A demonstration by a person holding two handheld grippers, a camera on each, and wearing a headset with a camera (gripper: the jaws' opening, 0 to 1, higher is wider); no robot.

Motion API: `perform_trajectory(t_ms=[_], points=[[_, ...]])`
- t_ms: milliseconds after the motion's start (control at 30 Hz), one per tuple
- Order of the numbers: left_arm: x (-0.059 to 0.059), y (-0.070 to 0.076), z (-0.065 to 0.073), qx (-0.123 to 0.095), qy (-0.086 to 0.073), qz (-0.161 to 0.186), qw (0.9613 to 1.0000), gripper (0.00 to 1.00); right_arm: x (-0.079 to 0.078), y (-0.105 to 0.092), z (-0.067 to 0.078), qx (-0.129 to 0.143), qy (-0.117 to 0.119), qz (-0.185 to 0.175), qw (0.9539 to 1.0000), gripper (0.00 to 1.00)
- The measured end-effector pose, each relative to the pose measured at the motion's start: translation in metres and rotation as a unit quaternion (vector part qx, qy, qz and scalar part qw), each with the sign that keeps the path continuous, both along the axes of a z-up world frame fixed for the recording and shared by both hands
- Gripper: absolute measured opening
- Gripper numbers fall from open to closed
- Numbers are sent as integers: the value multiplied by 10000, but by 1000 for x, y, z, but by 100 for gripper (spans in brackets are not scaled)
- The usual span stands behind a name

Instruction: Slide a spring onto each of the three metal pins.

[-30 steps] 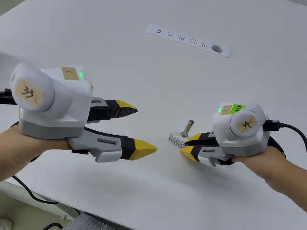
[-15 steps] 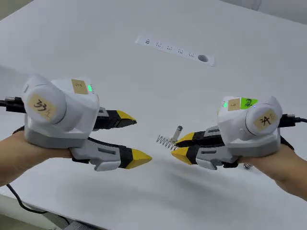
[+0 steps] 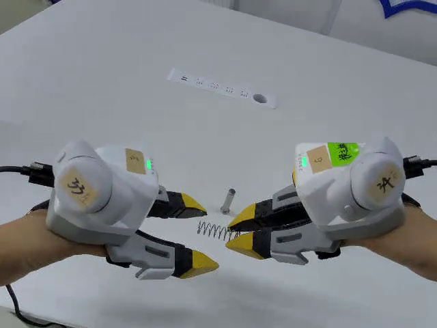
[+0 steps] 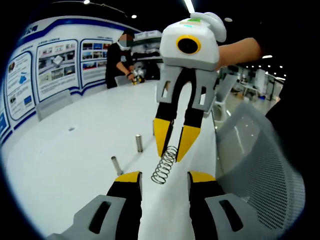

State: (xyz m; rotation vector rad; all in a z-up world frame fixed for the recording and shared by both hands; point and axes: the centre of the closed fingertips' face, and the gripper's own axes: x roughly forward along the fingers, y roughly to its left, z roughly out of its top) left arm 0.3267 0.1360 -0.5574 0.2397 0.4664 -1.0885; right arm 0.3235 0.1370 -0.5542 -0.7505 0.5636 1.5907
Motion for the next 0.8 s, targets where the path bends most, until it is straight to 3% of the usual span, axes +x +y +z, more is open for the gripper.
perform_trajectory(t_ms=[300,433,533,600,800], points=[[-9,-10,8,-191,58,-218,9996,15,-12,-7,5,-112,-126,185,9997,10],[-13,-13,10,-136,6,-314,9994,13,-16,-11,7,-144,-133,265,9995,10],[-18,-13,12,-78,-130,-409,9990,12,-19,-11,10,-127,-176,299,9993,10],[-21,-13,11,-44,-90,-485,9988,11,-23,-10,11,-100,-179,357,9992,10],[-26,-12,14,44,-203,-658,9976,10,-26,-9,11,41,-203,344,9992,11]])
